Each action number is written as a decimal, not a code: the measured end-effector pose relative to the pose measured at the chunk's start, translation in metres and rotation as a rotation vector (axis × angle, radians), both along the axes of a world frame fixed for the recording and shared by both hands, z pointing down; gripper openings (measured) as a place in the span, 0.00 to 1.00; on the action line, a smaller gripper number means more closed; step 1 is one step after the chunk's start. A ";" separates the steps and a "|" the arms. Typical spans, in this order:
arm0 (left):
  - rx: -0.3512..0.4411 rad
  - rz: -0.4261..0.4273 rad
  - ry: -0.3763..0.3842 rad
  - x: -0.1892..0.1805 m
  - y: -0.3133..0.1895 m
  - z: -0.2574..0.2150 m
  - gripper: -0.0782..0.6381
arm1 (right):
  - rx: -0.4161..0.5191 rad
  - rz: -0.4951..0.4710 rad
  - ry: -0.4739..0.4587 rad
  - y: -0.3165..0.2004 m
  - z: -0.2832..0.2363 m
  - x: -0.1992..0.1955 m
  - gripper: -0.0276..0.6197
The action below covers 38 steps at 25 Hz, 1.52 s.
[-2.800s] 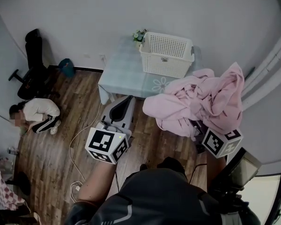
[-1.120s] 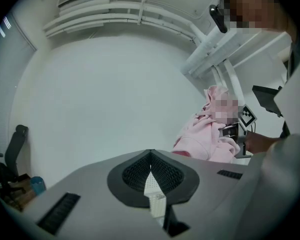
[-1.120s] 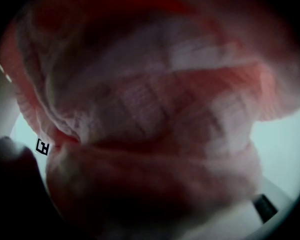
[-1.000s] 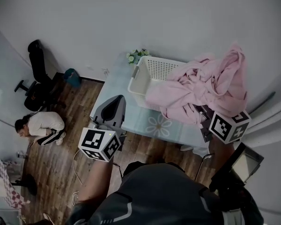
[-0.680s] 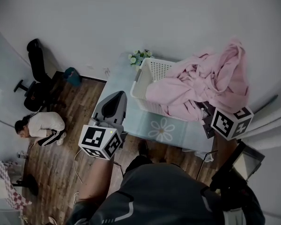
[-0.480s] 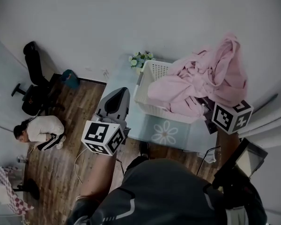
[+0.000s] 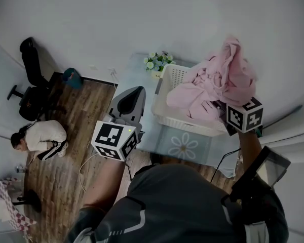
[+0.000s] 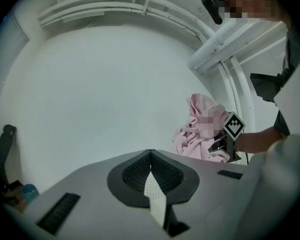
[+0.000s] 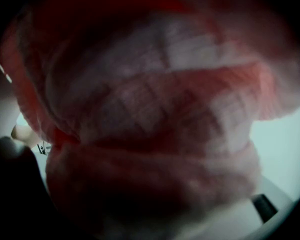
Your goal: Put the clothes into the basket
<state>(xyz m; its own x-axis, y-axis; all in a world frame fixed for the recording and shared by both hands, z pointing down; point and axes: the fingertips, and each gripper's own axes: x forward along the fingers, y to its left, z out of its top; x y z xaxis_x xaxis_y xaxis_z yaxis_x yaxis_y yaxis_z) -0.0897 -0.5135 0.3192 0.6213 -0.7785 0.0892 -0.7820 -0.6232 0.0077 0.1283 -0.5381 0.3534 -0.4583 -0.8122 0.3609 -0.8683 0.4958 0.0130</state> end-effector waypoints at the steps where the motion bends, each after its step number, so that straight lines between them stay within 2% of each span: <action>1: -0.008 0.002 0.000 -0.001 -0.006 0.005 0.12 | -0.018 -0.012 0.015 -0.006 0.011 -0.002 0.53; 5: -0.027 0.002 -0.006 -0.001 -0.020 0.019 0.12 | -0.094 -0.047 0.085 -0.019 0.055 -0.009 0.53; 9: -0.035 -0.003 -0.020 -0.003 -0.024 0.023 0.12 | -0.148 -0.140 0.185 -0.019 0.091 -0.027 0.53; 13: -0.017 -0.072 -0.013 -0.021 -0.039 0.026 0.12 | -0.169 -0.183 0.274 -0.030 0.126 -0.037 0.53; 20: -0.037 -0.070 -0.012 -0.019 -0.056 0.036 0.12 | -0.305 -0.305 0.365 -0.034 0.189 -0.047 0.53; 28: -0.061 -0.057 -0.015 -0.023 -0.064 0.040 0.12 | -0.433 -0.400 0.477 -0.023 0.257 -0.056 0.53; 33: -0.080 -0.055 -0.014 -0.027 -0.071 0.047 0.12 | -0.514 -0.448 0.472 -0.017 0.282 -0.061 0.53; 38: -0.103 -0.031 -0.011 -0.023 -0.075 0.056 0.12 | -0.588 -0.528 0.524 -0.006 0.308 -0.066 0.53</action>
<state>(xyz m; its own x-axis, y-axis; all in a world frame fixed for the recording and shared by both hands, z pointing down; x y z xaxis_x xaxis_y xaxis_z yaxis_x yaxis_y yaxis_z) -0.1122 -0.5883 0.3755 0.5956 -0.7837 0.1764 -0.8013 -0.5950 0.0618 0.0621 -0.5442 0.6615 -0.3776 -0.1687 0.9105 -0.4846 0.8739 -0.0390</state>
